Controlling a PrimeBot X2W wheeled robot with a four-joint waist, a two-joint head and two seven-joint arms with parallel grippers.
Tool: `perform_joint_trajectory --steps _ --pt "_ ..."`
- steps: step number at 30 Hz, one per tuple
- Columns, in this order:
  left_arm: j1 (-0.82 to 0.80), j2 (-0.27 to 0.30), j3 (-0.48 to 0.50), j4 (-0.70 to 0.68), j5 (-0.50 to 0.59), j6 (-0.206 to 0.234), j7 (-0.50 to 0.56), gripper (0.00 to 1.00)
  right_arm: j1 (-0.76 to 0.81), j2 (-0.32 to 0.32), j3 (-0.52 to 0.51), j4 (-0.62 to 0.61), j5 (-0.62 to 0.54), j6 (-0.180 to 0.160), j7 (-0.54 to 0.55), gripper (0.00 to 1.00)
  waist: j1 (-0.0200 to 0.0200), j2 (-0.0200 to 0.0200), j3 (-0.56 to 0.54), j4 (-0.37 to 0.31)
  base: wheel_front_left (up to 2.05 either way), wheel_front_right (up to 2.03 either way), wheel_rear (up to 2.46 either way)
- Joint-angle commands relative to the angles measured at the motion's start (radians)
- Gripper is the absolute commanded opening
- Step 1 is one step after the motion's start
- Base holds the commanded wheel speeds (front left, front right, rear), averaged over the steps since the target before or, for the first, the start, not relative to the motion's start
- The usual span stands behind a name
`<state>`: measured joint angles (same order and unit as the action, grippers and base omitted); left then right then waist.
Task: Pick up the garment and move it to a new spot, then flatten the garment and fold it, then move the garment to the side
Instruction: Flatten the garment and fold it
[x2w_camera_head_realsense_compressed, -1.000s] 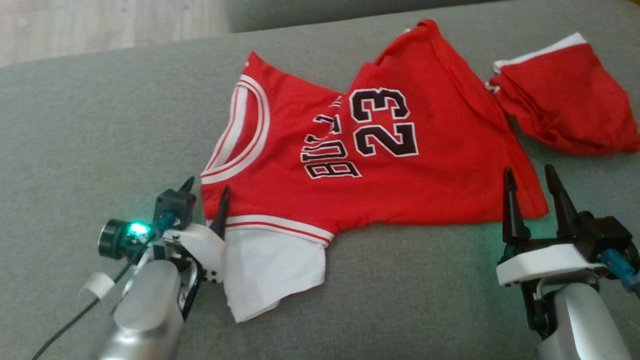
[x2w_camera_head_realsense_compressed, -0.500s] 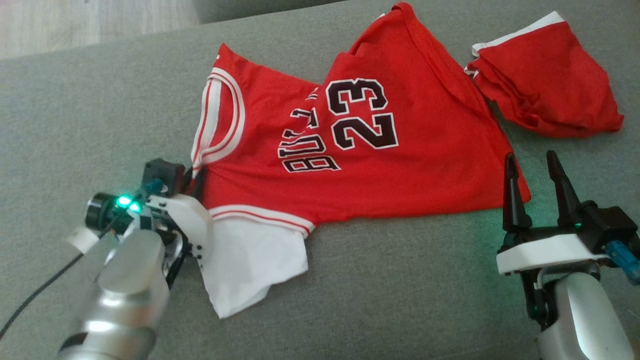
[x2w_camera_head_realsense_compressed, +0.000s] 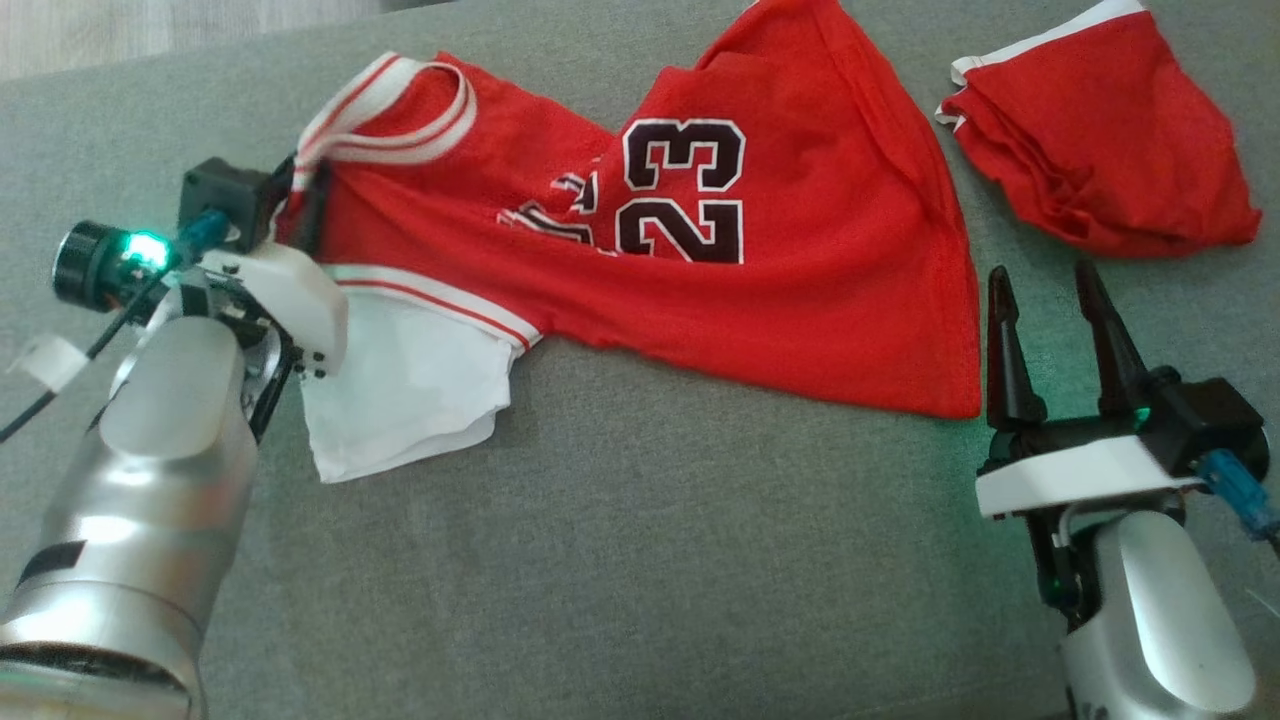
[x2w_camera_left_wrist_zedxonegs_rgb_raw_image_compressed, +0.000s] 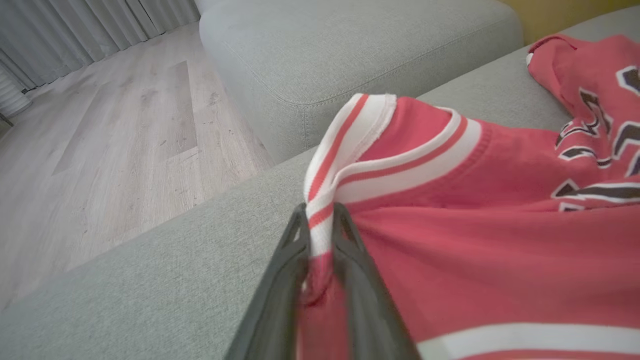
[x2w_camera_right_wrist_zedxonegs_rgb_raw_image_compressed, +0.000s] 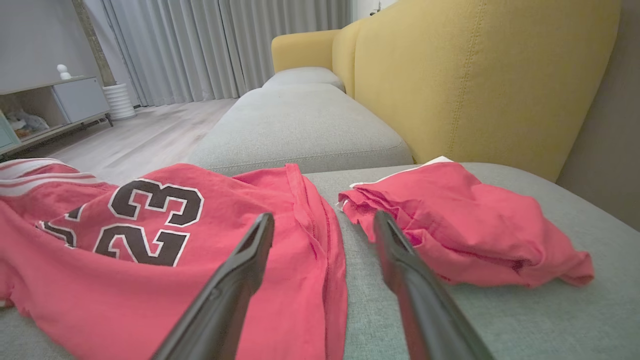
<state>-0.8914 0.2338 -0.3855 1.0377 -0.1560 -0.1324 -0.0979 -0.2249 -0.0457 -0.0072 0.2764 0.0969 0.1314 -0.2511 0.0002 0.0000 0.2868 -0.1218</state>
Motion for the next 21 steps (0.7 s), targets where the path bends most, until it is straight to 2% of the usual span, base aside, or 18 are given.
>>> perform_joint_trajectory --steps 1,4,7,11,14,21 --pt "-0.031 0.045 0.009 -0.012 -0.009 0.002 -0.005 1.00 -0.027 -0.004 0.026 -0.031 0.007 -0.001 -0.011 1.00 -0.0002 0.0000 -0.001 0.001 0.00 0.00 0.00" --pt "-0.038 0.043 -0.016 0.004 -0.027 0.002 -0.032 1.00 -0.033 -0.004 0.029 -0.028 0.007 -0.001 -0.011 1.00 -0.0002 0.0000 -0.008 0.010 0.00 0.00 0.00" --pt "-0.019 0.031 -0.020 0.002 -0.050 0.005 -0.111 1.00 -0.031 -0.004 0.026 -0.028 -0.001 -0.001 -0.011 1.00 -0.0002 0.0000 -0.030 0.033 0.00 0.00 0.00" --pt "0.042 -0.004 0.011 -0.073 -0.081 0.043 -0.159 1.00 -0.012 -0.004 0.004 -0.029 -0.008 -0.001 -0.011 1.00 -0.0002 0.0000 -0.068 0.071 0.00 0.00 0.00" --pt "0.125 -0.028 0.056 -0.240 -0.101 0.082 -0.163 1.00 0.011 -0.004 -0.014 -0.036 -0.012 -0.001 -0.011 1.00 -0.0002 0.0000 -0.102 0.107 0.00 0.00 0.00" --pt "0.435 -0.080 0.152 -0.630 -0.091 0.165 -0.164 1.00 0.070 -0.004 -0.039 -0.040 -0.012 -0.001 -0.011 1.00 -0.0002 0.0000 -0.175 0.175 0.00 0.00 0.00"
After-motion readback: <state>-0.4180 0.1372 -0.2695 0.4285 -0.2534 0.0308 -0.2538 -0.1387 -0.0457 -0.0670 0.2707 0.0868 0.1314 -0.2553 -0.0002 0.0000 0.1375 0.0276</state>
